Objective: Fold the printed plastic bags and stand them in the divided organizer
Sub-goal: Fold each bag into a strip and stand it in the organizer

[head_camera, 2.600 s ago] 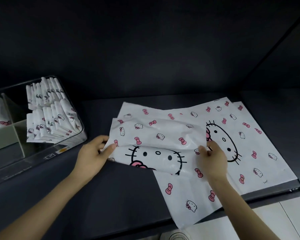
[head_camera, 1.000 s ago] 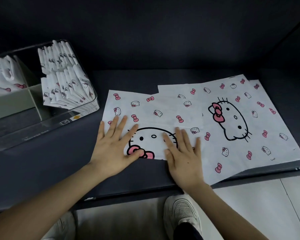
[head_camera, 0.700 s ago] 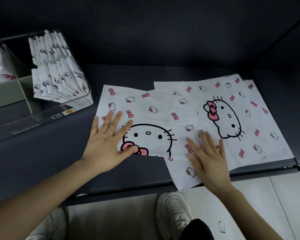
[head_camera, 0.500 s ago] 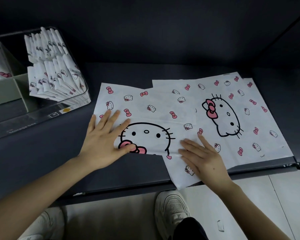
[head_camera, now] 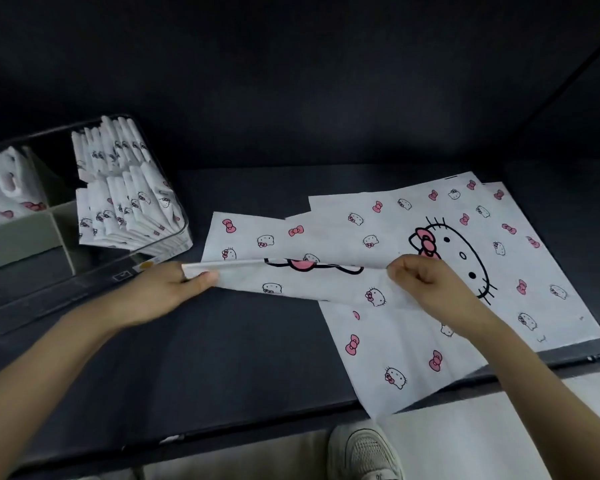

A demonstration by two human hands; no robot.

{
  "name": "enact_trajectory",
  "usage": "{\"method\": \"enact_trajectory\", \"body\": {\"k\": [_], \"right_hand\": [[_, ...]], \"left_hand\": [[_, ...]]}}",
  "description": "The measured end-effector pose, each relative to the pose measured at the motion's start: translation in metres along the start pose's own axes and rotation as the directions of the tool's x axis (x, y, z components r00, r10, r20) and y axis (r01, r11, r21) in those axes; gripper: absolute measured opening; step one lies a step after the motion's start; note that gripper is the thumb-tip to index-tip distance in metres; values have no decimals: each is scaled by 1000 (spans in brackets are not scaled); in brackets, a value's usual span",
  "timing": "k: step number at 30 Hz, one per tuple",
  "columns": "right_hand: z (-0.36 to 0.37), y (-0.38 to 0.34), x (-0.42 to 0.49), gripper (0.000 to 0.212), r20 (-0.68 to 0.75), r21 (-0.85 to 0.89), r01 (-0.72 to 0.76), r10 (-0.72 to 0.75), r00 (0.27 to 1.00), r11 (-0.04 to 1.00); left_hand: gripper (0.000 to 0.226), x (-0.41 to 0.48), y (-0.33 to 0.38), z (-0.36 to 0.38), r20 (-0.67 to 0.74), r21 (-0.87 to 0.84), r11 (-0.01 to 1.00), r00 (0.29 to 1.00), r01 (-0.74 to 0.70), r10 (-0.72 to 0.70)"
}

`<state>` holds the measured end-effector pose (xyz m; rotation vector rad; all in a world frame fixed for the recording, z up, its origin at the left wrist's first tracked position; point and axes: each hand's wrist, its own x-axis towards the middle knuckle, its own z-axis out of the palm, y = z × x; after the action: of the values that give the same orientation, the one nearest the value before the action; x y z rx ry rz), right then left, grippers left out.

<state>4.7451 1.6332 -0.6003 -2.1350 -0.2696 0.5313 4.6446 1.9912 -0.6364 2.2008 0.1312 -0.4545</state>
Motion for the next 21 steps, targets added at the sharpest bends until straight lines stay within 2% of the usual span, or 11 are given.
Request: {"method": "enact_trajectory", "body": {"k": [2, 4, 7, 8, 10, 11, 14, 16, 19, 21], "right_hand": [[-3, 4, -4, 23, -4, 87, -35, 36, 999, 996], [-6, 8, -12, 21, 38, 207, -70, 64, 997, 976], [-6, 16, -20, 40, 177, 347, -159, 102, 979, 924], [-4, 17, -21, 36, 171, 359, -177, 122, 978, 916], [3, 20, -17, 15, 57, 361, -182, 173, 983, 915], [7, 23, -13, 16, -35, 344, -187, 211, 977, 920], [20, 22, -6, 28, -216, 260, -214, 273, 938, 942], [25, 17, -6, 40, -285, 284, -232, 313, 906, 930], [27, 15, -6, 50, -325, 405, -250, 394, 859, 879], [29, 20, -5, 53, -363, 386, -286, 430, 826, 877]], "left_hand": [[16, -5, 1, 4, -29, 18, 1000, 1000, 8, -8], [39, -10, 2, 10, -96, -14, 1000, 995, 0, -1], [56, -8, -1, 15, -180, -39, 999, 983, 22, -29], [62, -6, 1, 16, -197, -33, 999, 980, 26, -32], [55, 0, 6, 18, -242, 18, 999, 970, 44, -39], [49, 3, 8, 19, -268, 47, 997, 963, 54, -39], [35, 11, 12, 22, -342, 126, 989, 939, 75, -28], [26, 13, 15, 25, -376, 176, 981, 926, 86, -14], [36, 14, 21, 27, -387, 235, 970, 922, 69, 28], [35, 16, 21, 28, -398, 252, 965, 917, 71, 37]]}}
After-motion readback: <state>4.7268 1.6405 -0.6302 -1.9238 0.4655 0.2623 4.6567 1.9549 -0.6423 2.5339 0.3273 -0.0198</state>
